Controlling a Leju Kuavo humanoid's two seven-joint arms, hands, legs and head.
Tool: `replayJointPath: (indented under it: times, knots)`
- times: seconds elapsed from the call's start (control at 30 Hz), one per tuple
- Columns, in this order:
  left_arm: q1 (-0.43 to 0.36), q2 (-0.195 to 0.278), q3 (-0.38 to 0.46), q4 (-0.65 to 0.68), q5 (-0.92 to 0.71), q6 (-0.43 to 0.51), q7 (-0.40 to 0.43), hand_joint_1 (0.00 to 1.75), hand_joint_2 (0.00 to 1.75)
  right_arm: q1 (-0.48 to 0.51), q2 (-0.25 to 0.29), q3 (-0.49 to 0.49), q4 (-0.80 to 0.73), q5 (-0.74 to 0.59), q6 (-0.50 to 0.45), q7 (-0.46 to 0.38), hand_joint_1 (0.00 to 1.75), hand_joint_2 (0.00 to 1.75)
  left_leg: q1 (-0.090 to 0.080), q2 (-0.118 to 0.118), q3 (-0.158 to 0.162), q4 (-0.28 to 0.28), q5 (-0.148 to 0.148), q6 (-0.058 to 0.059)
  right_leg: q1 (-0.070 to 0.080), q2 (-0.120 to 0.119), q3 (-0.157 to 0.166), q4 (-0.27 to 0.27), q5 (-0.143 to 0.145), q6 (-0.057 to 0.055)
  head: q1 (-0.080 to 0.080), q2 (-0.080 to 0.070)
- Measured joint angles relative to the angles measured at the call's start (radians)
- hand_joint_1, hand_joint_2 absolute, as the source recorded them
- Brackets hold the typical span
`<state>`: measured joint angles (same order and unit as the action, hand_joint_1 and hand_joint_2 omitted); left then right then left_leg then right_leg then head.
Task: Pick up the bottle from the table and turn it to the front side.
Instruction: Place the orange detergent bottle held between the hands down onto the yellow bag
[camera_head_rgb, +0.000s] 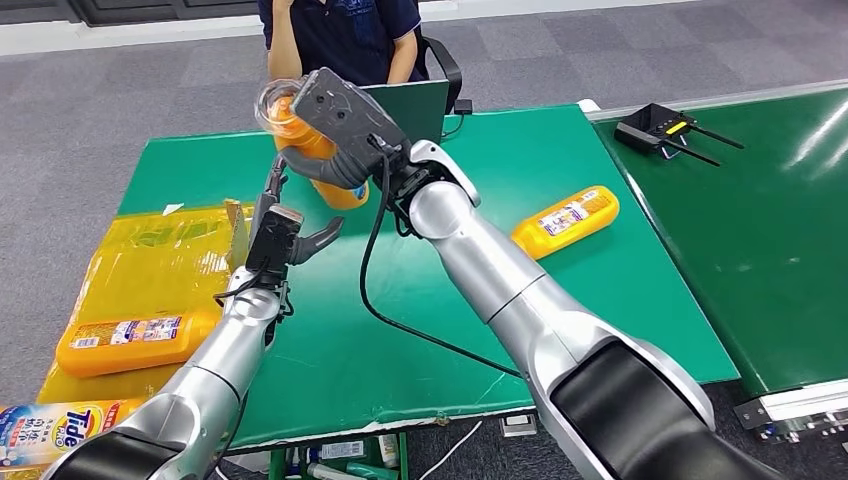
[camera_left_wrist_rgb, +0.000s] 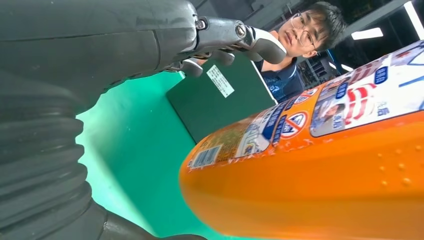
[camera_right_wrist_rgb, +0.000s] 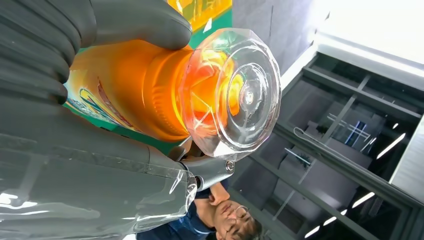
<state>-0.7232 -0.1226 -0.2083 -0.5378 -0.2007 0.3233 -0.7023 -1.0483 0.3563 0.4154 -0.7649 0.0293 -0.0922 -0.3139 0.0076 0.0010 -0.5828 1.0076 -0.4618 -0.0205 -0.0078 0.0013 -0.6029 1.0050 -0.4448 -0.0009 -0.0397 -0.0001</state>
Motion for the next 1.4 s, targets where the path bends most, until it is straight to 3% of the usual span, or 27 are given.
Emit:
replayJointPath:
  times: [0.53, 1.27, 1.4]
  knots:
    - [-0.063, -0.047, 0.001, 0.053, 0.000, 0.081, 0.000, 0.00, 1.75, 0.000, 0.002, 0.056, -0.002, -0.085, -0.019, 0.000, 1.75, 1.75, 0.000, 0.000, 0.000, 0.000, 0.000, 0.000, 0.000, 0.000, 0.000, 0.000, 0.000, 0.000, 0.000, 0.000]
    - [-0.092, -0.079, 0.006, 0.083, 0.005, 0.080, 0.000, 0.00, 1.75, 0.002, 0.002, 0.078, -0.005, -0.103, -0.019, 0.000, 1.75, 1.75, 0.000, 0.000, 0.000, 0.000, 0.000, 0.000, 0.000, 0.000, 0.000, 0.000, 0.000, 0.000, 0.000, 0.000]
    - [-0.093, -0.087, 0.008, 0.083, 0.010, 0.060, 0.000, 1.75, 1.75, 0.001, 0.002, 0.078, -0.005, -0.105, -0.022, 0.000, 1.75, 1.75, 0.000, 0.000, 0.000, 0.000, 0.000, 0.000, 0.000, 0.000, 0.000, 0.000, 0.000, 0.000, 0.000, 0.000]
